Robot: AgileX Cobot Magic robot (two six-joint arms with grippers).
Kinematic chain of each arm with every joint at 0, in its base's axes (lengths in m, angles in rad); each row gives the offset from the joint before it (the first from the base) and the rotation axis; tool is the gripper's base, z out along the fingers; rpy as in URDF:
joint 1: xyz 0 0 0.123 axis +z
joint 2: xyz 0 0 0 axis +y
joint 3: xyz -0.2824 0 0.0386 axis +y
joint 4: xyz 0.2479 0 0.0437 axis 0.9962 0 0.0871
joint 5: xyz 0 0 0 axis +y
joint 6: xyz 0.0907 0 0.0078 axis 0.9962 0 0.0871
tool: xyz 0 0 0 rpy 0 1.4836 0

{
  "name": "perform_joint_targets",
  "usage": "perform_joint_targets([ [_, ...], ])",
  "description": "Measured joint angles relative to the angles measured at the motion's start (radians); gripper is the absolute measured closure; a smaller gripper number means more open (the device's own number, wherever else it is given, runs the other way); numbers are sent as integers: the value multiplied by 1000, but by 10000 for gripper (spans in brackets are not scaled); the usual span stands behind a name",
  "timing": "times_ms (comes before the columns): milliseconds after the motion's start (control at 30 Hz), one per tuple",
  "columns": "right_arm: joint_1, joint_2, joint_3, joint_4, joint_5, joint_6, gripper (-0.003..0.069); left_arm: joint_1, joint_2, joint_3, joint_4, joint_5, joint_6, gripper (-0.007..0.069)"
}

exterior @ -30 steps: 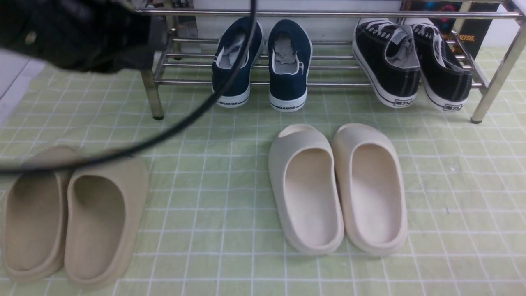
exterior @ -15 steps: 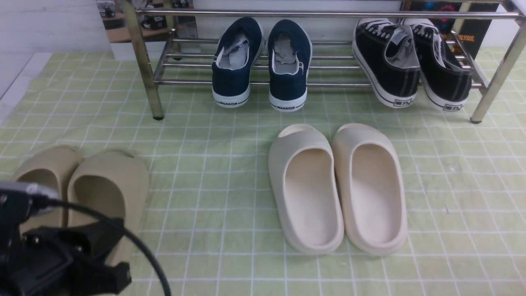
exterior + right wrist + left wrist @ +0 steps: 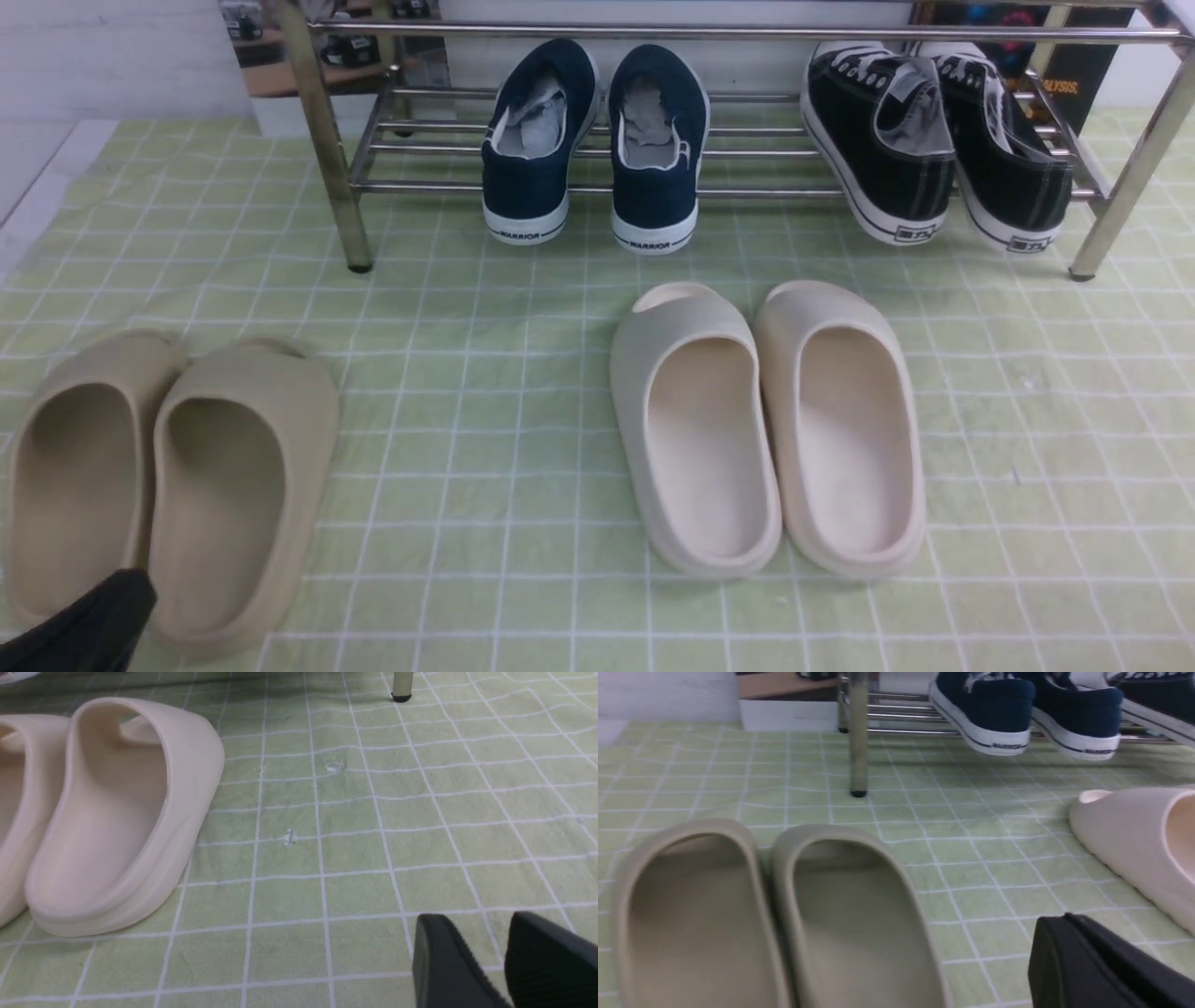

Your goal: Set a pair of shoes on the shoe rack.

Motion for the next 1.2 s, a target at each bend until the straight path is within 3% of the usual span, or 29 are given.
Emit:
perform_joint_targets([
  [233,0,0,0,0,0,0,419,62,-79,3,27,288,-32,638],
  [1200,0,0,0,0,0,0,419,62,-79,3,28,291,-24,636],
])
